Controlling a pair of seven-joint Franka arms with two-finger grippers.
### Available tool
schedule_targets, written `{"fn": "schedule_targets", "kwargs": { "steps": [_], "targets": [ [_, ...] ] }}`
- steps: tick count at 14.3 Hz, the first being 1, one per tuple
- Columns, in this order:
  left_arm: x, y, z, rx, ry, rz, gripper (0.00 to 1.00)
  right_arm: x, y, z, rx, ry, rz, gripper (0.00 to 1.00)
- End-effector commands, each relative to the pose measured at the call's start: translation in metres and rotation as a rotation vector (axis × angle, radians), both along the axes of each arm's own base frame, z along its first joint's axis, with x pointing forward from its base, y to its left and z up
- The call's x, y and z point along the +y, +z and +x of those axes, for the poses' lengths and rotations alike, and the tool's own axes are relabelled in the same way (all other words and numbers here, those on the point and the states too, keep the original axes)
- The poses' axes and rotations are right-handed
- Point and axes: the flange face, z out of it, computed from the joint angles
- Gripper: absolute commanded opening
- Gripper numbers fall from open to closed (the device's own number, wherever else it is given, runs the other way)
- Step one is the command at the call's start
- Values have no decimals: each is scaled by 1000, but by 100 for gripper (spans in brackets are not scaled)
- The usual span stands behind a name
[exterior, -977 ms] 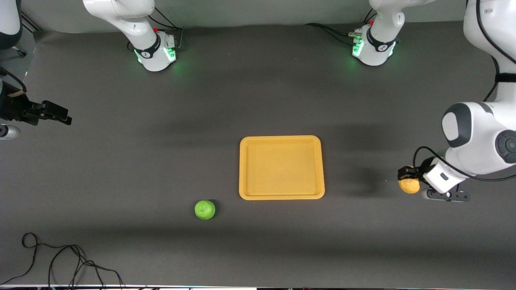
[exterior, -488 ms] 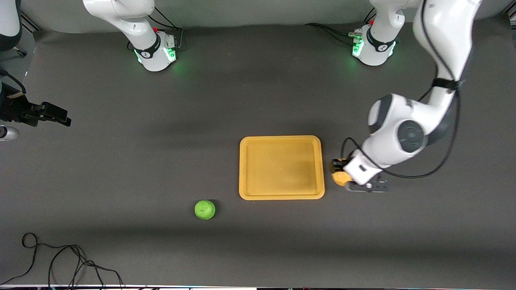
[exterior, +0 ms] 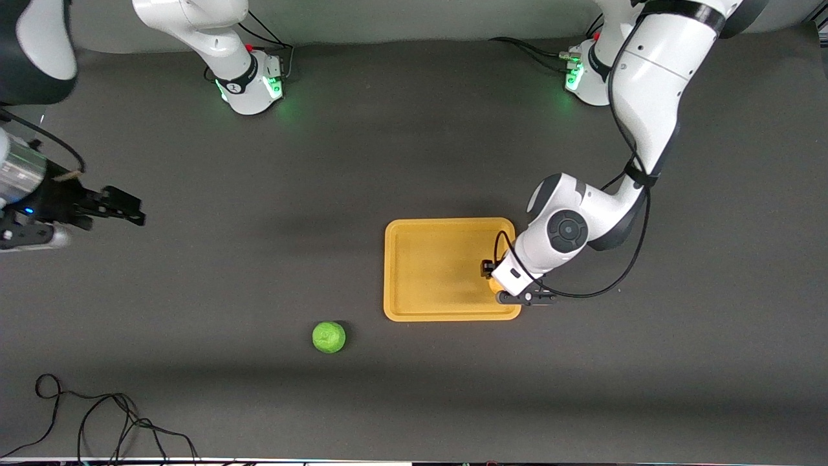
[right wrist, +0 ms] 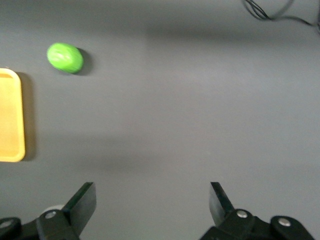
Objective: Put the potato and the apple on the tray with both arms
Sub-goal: 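Carry the potato onto the tray with the left gripper, then release the potato on the tray while the right gripper reaches the apple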
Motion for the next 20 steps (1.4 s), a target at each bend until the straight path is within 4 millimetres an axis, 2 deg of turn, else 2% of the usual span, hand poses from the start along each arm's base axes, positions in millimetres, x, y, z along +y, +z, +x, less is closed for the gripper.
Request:
{"fn": "schedule_targets", "kwargs": {
  "steps": [1, 3, 4, 6, 7, 10, 11, 14, 15, 16, 17, 18, 19, 20],
  "targets": [
    [-13, 1, -3, -19, 5, 13, 25, 83, -9, 41, -25, -39, 3, 100],
    [-26, -4, -9, -13, -14, 12, 27, 145, -27, 56, -28, -66, 2, 100],
    [-23, -6, -9, -8, -16, 18, 28, 173, -39, 60, -23, -86, 1, 100],
    [-19, -8, -10, 0, -19, 31, 31, 223, -55, 63, -28, -123, 4, 100],
    [-18, -8, -10, 2, -20, 32, 32, 240, -63, 62, -28, -110, -6, 100],
    [-13, -9, -8, 0, -21, 50, 33, 240, -92, 74, -77, -71, -63, 100],
    [-14, -10, -9, 0, -17, 52, 40, 242, -105, 79, -98, -40, -56, 100],
    [-9, -11, -7, 2, 2, 58, 40, 236, -170, 102, -126, -40, -35, 100],
    [-9, -11, -7, 1, 4, 58, 47, 238, -190, 107, -130, -38, -33, 100],
    [-10, -9, -6, -2, 9, 56, 87, 240, -209, 111, -137, -35, -30, 100],
    [-9, -4, -3, -8, 30, 53, 100, 241, -232, 115, -139, -37, -27, 100],
    [-7, 7, 0, -16, 64, 50, 100, 241, -255, 119, -139, -37, -27, 100],
    [-4, 29, 3, -25, 82, 53, 100, 244, -273, 120, -144, -39, -22, 100],
    [6, 65, 10, -32, 95, 67, 100, 246, -290, 120, -145, -38, -21, 100]
  ]
}}
